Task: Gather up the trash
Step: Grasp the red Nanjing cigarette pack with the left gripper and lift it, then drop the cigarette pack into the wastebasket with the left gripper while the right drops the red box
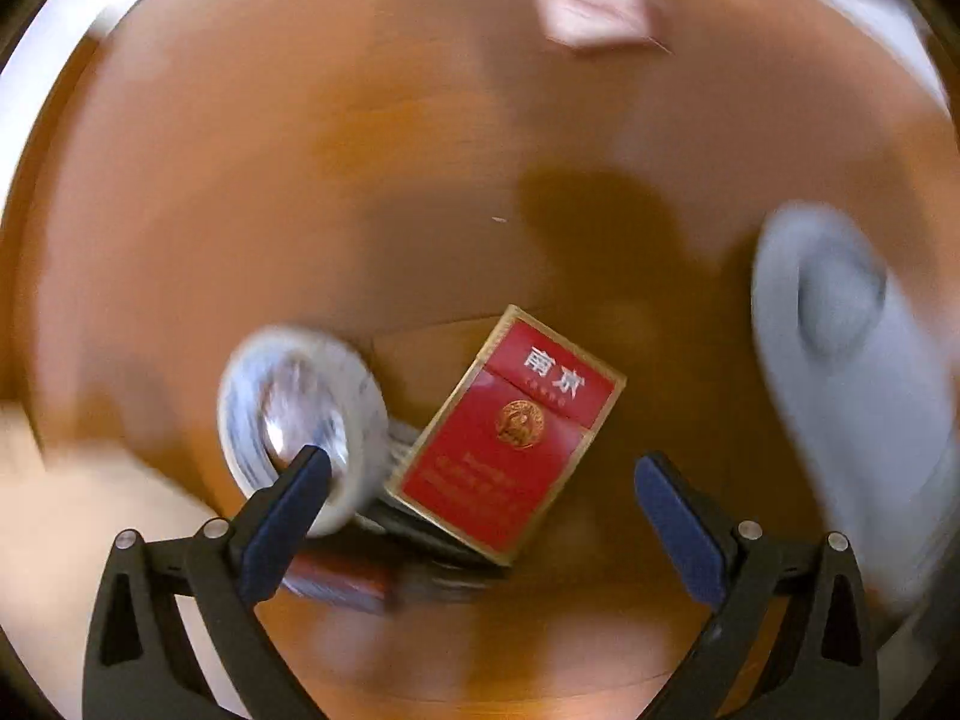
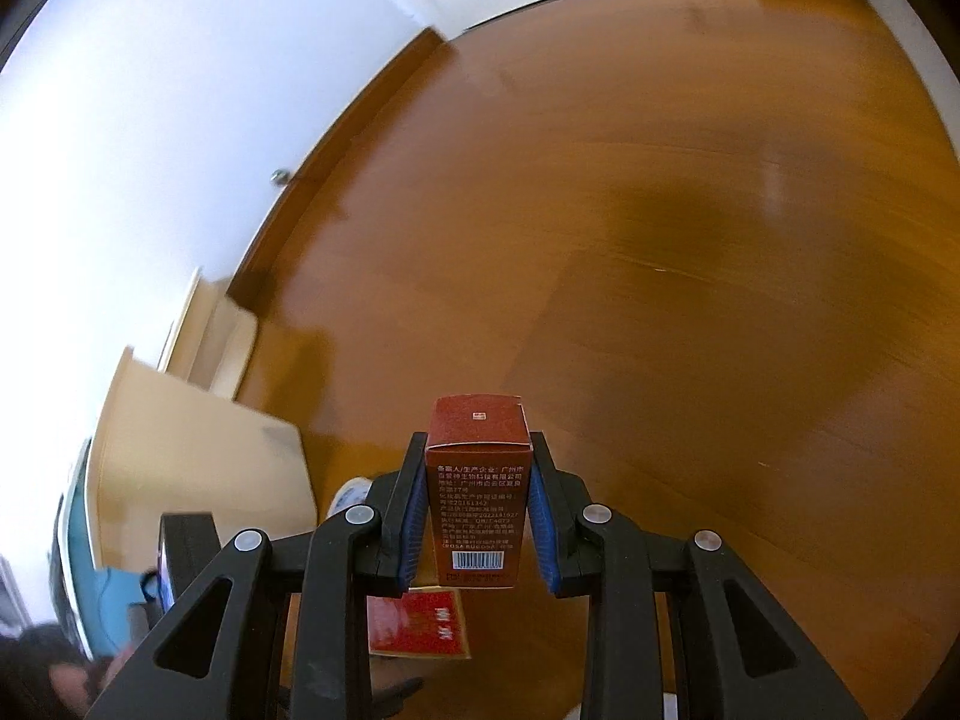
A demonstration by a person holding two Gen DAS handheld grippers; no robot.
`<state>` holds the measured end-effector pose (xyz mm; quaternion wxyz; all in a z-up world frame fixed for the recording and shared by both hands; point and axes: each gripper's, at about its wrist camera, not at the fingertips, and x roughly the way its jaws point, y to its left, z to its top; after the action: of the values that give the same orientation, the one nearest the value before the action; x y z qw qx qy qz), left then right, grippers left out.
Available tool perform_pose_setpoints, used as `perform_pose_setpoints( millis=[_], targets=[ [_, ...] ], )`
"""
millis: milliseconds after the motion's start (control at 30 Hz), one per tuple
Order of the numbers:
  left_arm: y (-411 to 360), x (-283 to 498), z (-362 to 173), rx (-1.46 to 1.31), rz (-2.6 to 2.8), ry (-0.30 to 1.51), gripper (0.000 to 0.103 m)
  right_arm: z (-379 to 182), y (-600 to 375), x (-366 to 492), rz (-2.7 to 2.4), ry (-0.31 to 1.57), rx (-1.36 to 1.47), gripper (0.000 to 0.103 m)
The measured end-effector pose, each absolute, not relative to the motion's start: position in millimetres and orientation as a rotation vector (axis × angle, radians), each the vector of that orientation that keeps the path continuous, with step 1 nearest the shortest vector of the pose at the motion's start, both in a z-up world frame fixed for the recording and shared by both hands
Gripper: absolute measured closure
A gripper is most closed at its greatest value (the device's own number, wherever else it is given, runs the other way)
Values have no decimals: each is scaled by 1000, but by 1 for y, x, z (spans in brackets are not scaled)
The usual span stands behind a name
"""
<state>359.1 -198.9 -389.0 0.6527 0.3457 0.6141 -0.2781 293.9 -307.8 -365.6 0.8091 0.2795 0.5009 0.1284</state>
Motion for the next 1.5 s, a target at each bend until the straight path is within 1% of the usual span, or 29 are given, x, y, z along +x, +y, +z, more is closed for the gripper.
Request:
perform_pose_setpoints(
  millis=[133, 200, 233, 267, 333, 367, 400, 433, 467, 567, 700, 833, 967, 1033, 1133, 1167, 1200, 1233, 1333, 1400, 1500],
  targets=[
    [-220, 343, -404, 1064, -772, 1289, 1, -373, -314, 293, 250, 1090, 634, 72],
    [-225, 341, -414, 1103, -797, 1294, 3, -371, -314, 293, 253, 1090, 624, 72],
    [-226, 343, -420, 1100, -802, 1316, 8, -370, -316, 291, 254, 1089, 622, 72],
    [-228, 343, -423, 1095, -810, 1334, 19, -370, -316, 291, 256, 1089, 620, 72],
    [-231, 342, -433, 1117, -816, 1345, 32, -370, -316, 290, 254, 1094, 618, 72],
    [-233, 342, -433, 1097, -830, 1345, 35, -371, -312, 291, 254, 1098, 618, 72],
    [-234, 345, -432, 1076, -826, 1354, 36, -372, -310, 291, 253, 1102, 617, 72],
    [-235, 349, -432, 1048, -825, 1379, 44, -372, -311, 290, 252, 1103, 615, 72],
    [-236, 351, -431, 1030, -824, 1389, 45, -372, -310, 290, 253, 1105, 613, 72],
    [-236, 356, -422, 948, -826, 1430, 46, -372, -310, 290, 256, 1102, 609, 72],
    [-236, 371, -375, 713, -797, 1440, 47, -372, -310, 290, 249, 1095, 601, 72],
    [-226, 378, -297, 489, -762, 1402, 47, -373, -312, 288, 231, 1097, 603, 72],
    [-205, 382, -205, 441, -726, 1321, 47, -372, -308, 288, 239, 1096, 588, 72],
    [-175, 393, -156, 447, -643, 1254, 47, -372, -306, 288, 243, 1095, 591, 72],
    [-106, 426, -118, 414, -428, 1199, 47, -373, -305, 288, 252, 1097, 597, 72],
    [-77, 436, -115, 386, -342, 1204, 47, -373, -304, 288, 256, 1099, 597, 72],
    [-39, 448, -123, 346, -270, 1231, 47, -372, -302, 288, 263, 1100, 595, 72],
    [-18, 454, -132, 308, -212, 1271, 47, -372, -300, 289, 268, 1101, 592, 72],
    [39, 463, -178, 174, -43, 1399, 46, -369, -295, 289, 282, 1104, 571, 72],
    [62, 449, -207, 73, 31, 1459, 46, -368, -292, 289, 288, 1108, 559, 72],
    [77, 457, -225, 7, 63, 1496, 46, -368, -287, 290, 294, 1118, 545, 72]
  ],
)
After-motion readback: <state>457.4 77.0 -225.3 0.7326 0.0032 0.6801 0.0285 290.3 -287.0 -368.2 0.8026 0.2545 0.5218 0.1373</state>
